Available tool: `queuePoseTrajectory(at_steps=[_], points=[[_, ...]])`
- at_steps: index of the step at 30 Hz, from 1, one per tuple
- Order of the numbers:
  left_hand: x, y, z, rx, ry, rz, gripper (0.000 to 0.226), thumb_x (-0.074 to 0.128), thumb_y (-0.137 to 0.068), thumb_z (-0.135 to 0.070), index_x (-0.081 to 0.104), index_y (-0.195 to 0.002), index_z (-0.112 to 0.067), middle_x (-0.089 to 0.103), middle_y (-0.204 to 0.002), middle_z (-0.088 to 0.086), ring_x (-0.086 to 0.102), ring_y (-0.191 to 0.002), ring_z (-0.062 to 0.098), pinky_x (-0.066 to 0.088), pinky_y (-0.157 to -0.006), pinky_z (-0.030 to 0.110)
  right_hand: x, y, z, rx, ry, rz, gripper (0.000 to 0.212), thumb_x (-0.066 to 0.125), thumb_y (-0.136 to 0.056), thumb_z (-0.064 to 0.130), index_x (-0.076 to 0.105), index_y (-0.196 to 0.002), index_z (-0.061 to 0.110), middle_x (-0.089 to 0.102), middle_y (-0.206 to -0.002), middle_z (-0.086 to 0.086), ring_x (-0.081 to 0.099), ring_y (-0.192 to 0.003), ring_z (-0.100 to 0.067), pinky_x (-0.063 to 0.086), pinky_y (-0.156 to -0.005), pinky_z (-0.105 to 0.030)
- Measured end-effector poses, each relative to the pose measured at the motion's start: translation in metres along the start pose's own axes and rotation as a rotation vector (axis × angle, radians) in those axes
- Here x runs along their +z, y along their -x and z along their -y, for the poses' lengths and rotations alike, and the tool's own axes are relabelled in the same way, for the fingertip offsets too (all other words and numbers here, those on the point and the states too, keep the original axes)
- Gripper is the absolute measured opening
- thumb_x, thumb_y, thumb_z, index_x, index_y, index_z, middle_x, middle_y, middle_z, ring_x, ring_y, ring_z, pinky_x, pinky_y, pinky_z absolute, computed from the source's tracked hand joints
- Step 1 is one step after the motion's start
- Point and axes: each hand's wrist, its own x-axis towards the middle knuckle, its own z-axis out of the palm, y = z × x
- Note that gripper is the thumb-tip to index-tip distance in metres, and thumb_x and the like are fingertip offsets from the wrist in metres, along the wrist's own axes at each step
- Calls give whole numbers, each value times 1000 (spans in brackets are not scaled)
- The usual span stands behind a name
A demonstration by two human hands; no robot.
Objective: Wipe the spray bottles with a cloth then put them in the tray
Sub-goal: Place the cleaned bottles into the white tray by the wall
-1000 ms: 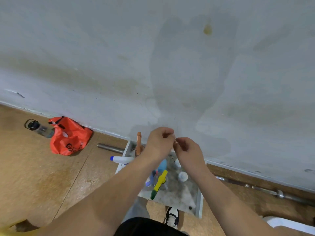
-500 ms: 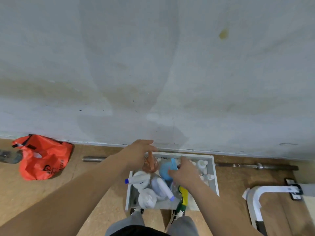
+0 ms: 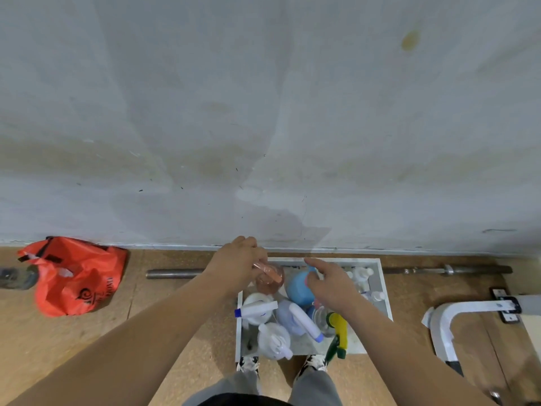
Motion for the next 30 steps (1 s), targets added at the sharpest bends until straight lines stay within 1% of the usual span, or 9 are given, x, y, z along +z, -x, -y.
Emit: queuePoseTrajectory(at_steps=[2,4,8,15,18,21,24,27,30], points=[[2,4,2,-18,61,28,16,62,-101,-32,65,-116,-28,61,-116,-5,55,-108,16,51,-88,35,-2,-4,-1,-44,51,37,46,48,-100,11,63,-140,26,47,-150,-5,55,-115,-17,47,-85,-12],[7,8,0,-57,107,67,6,60,-102,-30,58,-107,-29,66,-108,-3,59,-97,19,50,-80,35,-6,-7,-10,-104,123,102,51,58,-95,8,63,-138,35,36,-161,-3,45,-140,-20,44,-107,-25],[9,11,-5,-61,122,74,5,53,-105,-30,51,-106,-27,67,-100,3,62,-89,24,49,-76,35,-15,-3,-11,-170,488,310,73,67,-90,-1,53,-145,45,5,-173,7,35,-151,-26,46,-112,-35],[4,18,-8,12,118,14,8,49,-106,-24,55,-109,-20,65,-101,3,57,-92,22,48,-77,37,-21,-8,0,-294,887,272,51,70,-92,10,62,-133,39,19,-172,5,56,-135,-24,50,-99,-30],[4,19,-10,28,112,15,9,50,-104,-20,57,-110,-21,62,-104,-1,57,-98,22,49,-82,37,-25,-11,3,-284,784,174,30,64,-99,25,67,-129,29,38,-163,6,57,-130,-23,51,-96,-33],[11,19,-9,8,127,61,23,54,-103,-21,62,-123,-29,61,-114,-4,56,-110,18,43,-83,31,-24,-16,7,-235,604,65,24,61,-100,34,69,-121,25,66,-126,-1,63,-112,-25,50,-87,-34],[24,15,-9,-34,118,124,37,55,-105,-33,55,-141,-36,58,-122,-2,54,-117,21,47,-92,33,-16,-17,10,-187,458,17,18,61,-99,34,70,-114,29,70,-101,-1,63,-95,-24,47,-76,-32],[25,5,-16,-70,81,163,31,57,-101,-45,63,-132,-40,60,-114,-1,58,-110,22,53,-91,39,-5,-18,14,-159,448,4,20,60,-100,37,69,-115,28,71,-103,-3,64,-95,-25,49,-78,-33],[21,-4,-27,-88,28,225,24,61,-97,-41,71,-119,-37,65,-107,0,63,-101,22,56,-87,39,6,-21,12,-151,382,-22,21,58,-102,37,68,-116,27,71,-105,-5,66,-98,-27,52,-81,-34]])
